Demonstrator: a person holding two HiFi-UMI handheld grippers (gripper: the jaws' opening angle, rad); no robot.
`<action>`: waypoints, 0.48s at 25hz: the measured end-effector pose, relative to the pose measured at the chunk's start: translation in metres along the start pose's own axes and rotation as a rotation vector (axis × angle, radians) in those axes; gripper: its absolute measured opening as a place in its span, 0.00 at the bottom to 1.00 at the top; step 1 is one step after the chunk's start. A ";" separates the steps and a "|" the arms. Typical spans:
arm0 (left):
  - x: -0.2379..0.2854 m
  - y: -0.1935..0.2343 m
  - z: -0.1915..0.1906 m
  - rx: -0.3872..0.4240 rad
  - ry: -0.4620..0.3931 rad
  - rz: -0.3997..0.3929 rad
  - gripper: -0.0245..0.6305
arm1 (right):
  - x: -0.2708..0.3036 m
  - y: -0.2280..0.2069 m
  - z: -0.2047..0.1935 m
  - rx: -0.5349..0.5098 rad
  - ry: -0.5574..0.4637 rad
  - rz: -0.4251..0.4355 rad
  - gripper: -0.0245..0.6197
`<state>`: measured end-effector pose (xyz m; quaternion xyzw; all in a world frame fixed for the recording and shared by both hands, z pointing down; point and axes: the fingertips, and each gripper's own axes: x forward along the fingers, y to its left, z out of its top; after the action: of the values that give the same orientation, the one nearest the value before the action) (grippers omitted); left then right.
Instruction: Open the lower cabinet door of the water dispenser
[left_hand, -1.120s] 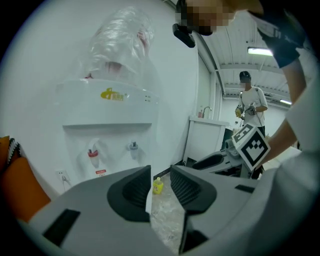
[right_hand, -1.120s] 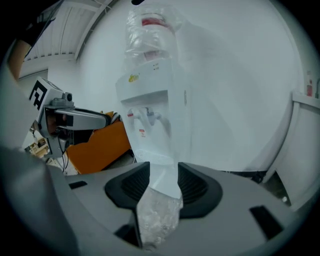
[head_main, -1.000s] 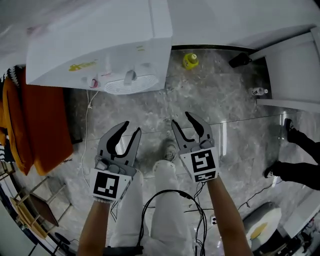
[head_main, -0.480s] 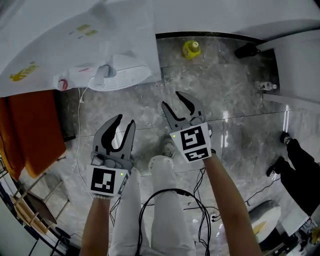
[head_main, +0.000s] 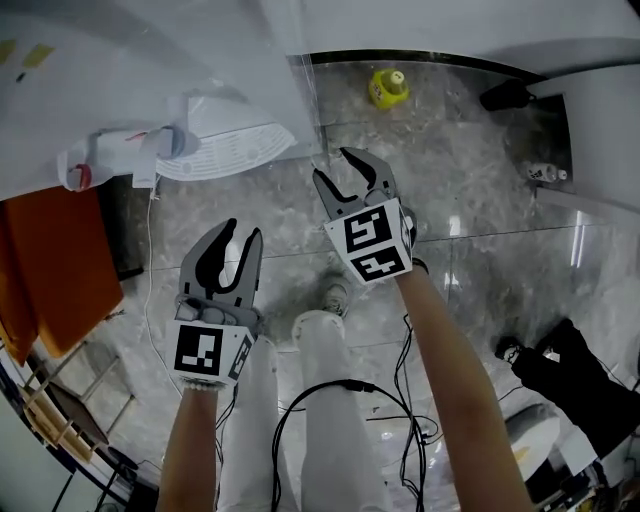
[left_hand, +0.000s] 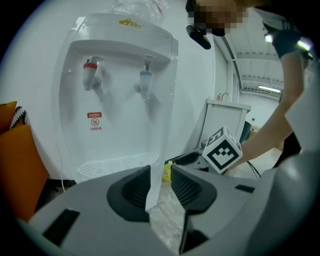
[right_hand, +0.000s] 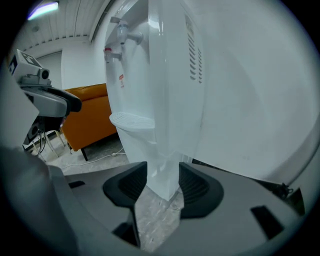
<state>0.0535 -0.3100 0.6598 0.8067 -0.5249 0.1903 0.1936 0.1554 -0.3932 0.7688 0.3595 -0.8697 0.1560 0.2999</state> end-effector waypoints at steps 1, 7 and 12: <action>0.003 0.000 -0.001 -0.005 -0.001 0.002 0.23 | 0.006 -0.002 0.000 -0.009 0.003 0.003 0.34; 0.012 -0.004 -0.005 -0.007 0.003 0.003 0.23 | 0.037 -0.010 0.003 -0.012 0.008 0.018 0.36; 0.014 -0.003 -0.007 -0.012 0.003 0.008 0.23 | 0.055 -0.010 0.005 -0.018 0.018 0.036 0.36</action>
<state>0.0612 -0.3165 0.6726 0.8032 -0.5290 0.1892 0.1982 0.1296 -0.4318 0.8008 0.3398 -0.8747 0.1568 0.3081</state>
